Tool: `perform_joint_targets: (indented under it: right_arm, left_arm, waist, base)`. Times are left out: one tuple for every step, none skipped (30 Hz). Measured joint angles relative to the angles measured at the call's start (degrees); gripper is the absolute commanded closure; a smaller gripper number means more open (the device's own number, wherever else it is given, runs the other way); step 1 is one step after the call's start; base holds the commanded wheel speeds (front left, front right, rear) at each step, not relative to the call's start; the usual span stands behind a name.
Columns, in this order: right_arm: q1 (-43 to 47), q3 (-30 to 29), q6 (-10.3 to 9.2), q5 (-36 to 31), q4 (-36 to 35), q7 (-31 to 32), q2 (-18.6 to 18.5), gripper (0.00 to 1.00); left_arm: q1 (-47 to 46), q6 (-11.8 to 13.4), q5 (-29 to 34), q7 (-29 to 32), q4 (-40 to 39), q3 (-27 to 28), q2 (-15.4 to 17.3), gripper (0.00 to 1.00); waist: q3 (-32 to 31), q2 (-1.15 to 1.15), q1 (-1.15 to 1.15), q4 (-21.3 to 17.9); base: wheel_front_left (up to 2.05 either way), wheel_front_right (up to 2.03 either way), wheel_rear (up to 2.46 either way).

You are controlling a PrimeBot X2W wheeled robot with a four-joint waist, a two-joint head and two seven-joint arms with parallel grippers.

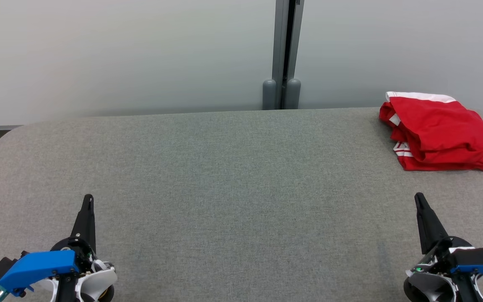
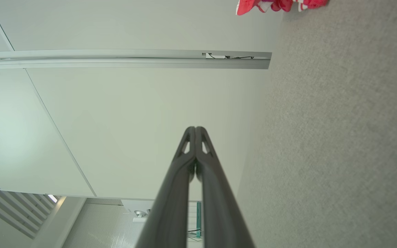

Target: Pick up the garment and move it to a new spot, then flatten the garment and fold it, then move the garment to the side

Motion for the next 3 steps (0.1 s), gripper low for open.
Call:
perform_joint_targets:
  right_arm:
    - [0.0, 0.0, 0.0, 0.0, 0.0, -0.01, 0.0, 1.0]
    - [0.0, 0.0, 0.0, 0.0, 0.0, 0.0, 0.0, 1.0]
    - [0.0, 0.0, 0.0, 0.0, 0.0, 0.0, 0.0, 1.0]
  left_arm:
    - [0.0, 0.0, 0.0, 0.0, 0.0, 0.0, 0.0, 1.0]
    - [0.0, 0.0, 0.01, 0.0, 0.0, 0.0, 0.0, 1.0]
    - [0.0, 0.0, 0.0, 0.0, 0.0, 0.0, 0.0, 1.0]
  waist:
    - [0.0, 0.0, 0.0, 0.0]
    - [0.0, 0.0, 0.0, 0.0]
    - [0.0, 0.0, 0.0, 0.0]
  base:
    - [0.0, 0.0, 0.0]
    - [0.0, 0.0, 0.0]
    - [0.0, 0.0, 0.0]
